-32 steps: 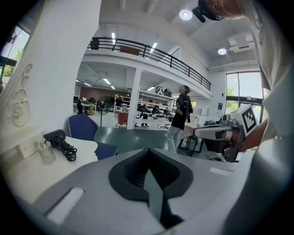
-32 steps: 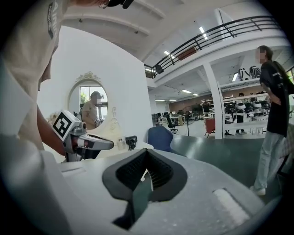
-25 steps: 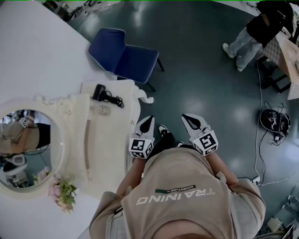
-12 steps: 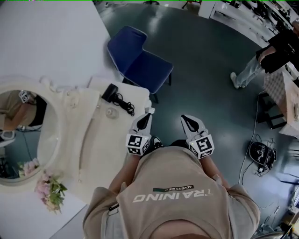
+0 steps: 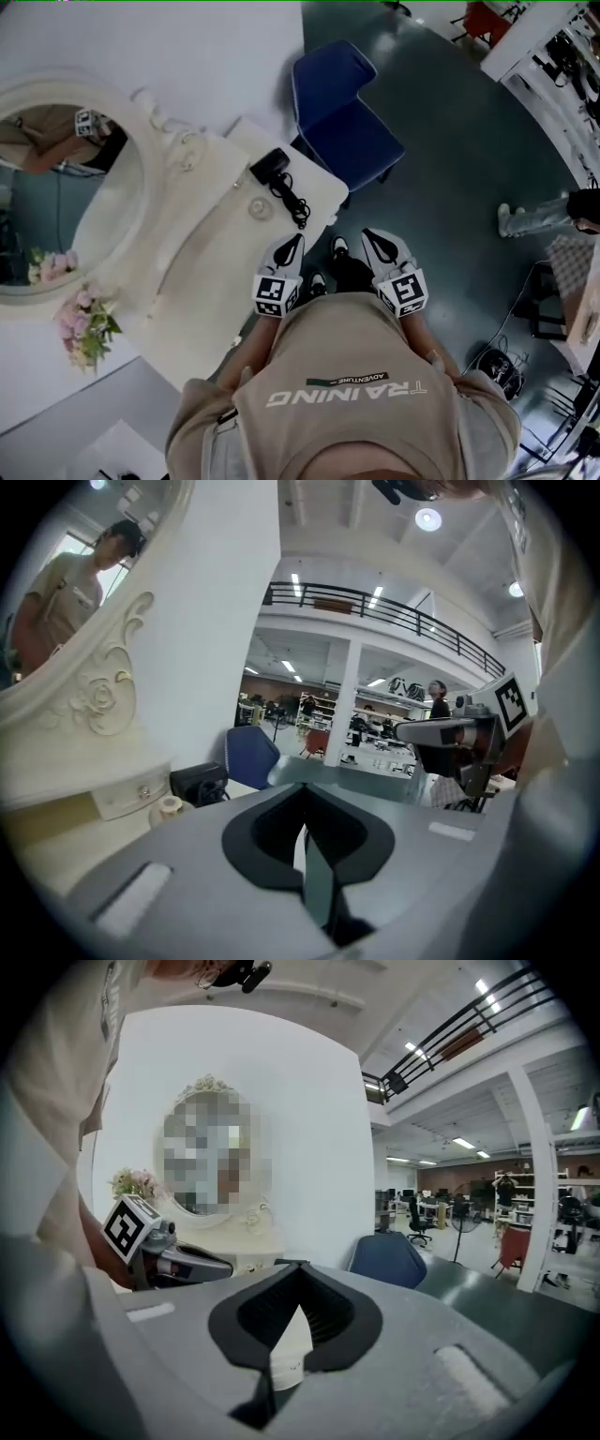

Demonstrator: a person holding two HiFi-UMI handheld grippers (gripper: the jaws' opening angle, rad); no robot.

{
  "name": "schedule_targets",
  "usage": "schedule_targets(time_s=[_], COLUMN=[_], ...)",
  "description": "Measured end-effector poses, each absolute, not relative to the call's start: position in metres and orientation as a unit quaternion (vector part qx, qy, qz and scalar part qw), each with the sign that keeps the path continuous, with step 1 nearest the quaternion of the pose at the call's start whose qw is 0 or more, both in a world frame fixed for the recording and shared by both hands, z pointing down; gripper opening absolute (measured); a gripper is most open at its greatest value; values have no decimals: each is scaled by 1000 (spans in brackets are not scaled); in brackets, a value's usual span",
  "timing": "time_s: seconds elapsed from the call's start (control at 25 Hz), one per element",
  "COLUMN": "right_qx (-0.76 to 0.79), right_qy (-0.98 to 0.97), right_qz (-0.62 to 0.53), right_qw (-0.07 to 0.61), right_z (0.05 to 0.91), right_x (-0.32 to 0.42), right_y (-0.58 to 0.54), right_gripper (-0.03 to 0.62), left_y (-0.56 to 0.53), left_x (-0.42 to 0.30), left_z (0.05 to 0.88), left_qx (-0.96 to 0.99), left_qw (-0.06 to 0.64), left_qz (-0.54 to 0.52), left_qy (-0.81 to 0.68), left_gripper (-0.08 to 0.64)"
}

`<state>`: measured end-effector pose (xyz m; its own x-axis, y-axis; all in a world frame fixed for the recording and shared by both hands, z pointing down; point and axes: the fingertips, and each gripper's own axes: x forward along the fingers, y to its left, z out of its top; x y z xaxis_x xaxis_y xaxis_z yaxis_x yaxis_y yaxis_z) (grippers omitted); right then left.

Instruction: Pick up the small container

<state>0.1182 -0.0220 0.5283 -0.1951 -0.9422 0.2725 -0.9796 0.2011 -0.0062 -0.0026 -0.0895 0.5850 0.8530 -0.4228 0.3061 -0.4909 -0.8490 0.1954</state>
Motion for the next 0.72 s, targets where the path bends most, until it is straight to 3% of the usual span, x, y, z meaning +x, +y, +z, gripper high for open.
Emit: schedule_targets(time_s=[0.72], right_qx=[392], right_qy=[-909], right_qz=[99], right_qw=[97], right_z=[550], right_x=[92], right_y=[-160], right_gripper=[3], left_y=[-155], left_x=[-39], left_z=[575], left_qx=[859], left_qw=[160], left_qz=[133], left_qy=[-467], left_gripper=[18])
